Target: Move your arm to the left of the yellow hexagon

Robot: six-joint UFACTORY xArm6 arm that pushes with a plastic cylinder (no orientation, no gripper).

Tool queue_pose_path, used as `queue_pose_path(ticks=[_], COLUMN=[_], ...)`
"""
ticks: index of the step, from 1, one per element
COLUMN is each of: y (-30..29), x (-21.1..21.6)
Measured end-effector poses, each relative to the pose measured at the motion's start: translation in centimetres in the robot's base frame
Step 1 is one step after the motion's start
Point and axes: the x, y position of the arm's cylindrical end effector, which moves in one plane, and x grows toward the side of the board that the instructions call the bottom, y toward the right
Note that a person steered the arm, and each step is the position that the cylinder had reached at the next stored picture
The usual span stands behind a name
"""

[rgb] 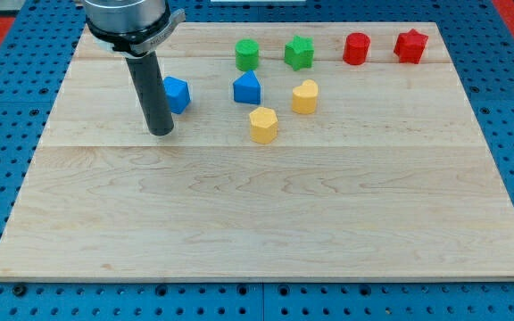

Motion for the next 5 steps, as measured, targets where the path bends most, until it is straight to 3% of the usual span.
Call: queue_pose_path(ticks=[2,5], y=[1.4,8.8], x=[-0.8,-1.2])
